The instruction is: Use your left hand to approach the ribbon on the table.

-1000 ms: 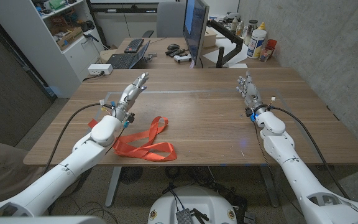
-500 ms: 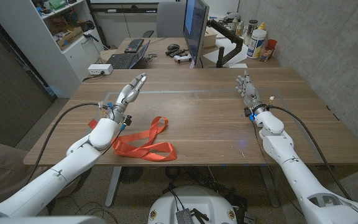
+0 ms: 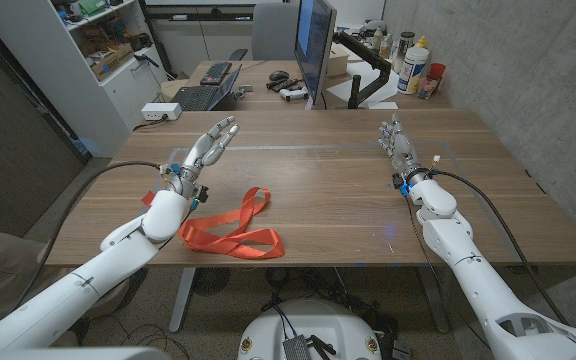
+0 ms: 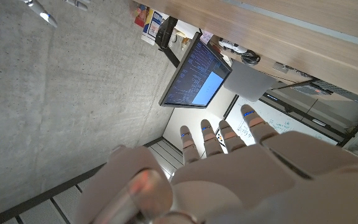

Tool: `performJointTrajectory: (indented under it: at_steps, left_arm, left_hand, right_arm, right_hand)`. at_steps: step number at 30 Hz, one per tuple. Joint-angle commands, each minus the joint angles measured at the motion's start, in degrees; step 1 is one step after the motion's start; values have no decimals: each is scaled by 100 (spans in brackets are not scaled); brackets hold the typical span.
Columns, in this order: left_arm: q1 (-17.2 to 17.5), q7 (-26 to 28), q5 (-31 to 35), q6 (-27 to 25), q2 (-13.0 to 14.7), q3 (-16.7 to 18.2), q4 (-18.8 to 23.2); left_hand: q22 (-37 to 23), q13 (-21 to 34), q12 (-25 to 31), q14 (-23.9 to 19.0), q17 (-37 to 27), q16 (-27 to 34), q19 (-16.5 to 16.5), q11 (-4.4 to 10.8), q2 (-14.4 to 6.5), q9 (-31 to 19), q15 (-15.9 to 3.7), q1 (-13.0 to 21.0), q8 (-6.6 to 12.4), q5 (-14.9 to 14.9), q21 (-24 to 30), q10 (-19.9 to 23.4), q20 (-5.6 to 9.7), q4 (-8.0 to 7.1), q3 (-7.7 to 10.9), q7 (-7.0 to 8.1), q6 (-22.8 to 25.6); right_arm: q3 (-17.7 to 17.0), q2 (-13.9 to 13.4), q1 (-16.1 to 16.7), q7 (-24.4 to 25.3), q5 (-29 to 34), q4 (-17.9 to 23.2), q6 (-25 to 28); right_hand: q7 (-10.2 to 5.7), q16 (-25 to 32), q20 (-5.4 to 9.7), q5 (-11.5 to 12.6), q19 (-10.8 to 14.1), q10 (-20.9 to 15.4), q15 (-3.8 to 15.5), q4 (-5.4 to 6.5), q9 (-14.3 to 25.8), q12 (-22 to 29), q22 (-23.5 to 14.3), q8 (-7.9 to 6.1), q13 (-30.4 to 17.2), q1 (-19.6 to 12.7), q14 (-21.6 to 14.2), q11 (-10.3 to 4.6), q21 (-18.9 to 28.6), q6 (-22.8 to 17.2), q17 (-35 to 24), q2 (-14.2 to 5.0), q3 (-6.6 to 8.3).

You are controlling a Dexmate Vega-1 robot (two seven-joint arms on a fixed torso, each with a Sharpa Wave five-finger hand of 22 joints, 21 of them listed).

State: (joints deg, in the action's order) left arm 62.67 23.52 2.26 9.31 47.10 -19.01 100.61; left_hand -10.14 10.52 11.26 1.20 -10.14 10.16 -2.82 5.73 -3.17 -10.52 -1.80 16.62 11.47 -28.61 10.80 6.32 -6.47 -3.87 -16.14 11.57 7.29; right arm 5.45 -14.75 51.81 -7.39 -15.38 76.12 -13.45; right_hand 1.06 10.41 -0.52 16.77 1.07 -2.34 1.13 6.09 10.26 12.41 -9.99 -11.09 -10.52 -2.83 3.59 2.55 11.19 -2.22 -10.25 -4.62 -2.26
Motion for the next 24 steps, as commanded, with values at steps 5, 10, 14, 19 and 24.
performJointTrajectory:
  at_steps: [5,10,14,19,24]
  left_arm:
    - [-17,273,818,-577,172,-183,261]
    - [-45,295,990,-656,216,-255,280]
    - [-26,277,1057,-757,247,-298,326]
    - [40,225,1067,-854,312,-320,383]
    - [92,186,1088,-904,374,-349,421]
  left_hand:
    - [-12,13,40,58,-12,36,-21,6,7,-10,-111,69,47,6,26,94,114,18,-30,-5,130]
    - [-7,13,40,88,-8,33,-17,3,-22,-10,-243,129,60,-1,26,112,306,41,-7,-58,205]
    - [-4,13,41,93,-7,35,-18,2,-29,-10,-276,156,75,-3,27,120,357,52,0,-75,267]
    - [-2,13,40,92,-5,39,-23,14,-35,-10,-229,182,69,-6,29,124,286,64,7,-72,276]
    - [-1,14,39,106,-5,35,-27,19,-41,-10,-219,198,69,-7,30,126,269,71,12,-74,289]
  right_arm:
    - [30,-39,8,8,23,3,-23]
    - [41,-40,-43,-18,15,-70,-35]
    - [57,-18,-88,-30,4,-146,-56]
    - [62,-10,-156,-4,19,-247,-89]
    - [108,-40,-229,-50,43,-323,-47]
  right_hand:
    - [7,-10,-26,31,-61,16,-1,19,32,11,-32,-35,-21,-34,80,-20,-22,-60,-12,-229,25]
    - [10,-8,-25,30,-68,19,-2,19,32,10,-32,-29,-21,-33,85,-21,-22,-55,-11,-230,27]
    - [13,-6,-26,30,-76,19,-2,19,32,10,-32,-27,-21,-33,85,-26,-23,-56,-11,-230,29]
    - [15,-5,-25,29,-78,22,4,20,32,8,-32,-24,-22,-32,89,-29,-21,-58,-11,-230,31]
    - [1,0,-24,29,-87,40,9,20,32,1,-33,26,-22,-31,89,-26,-19,60,-11,-230,34]
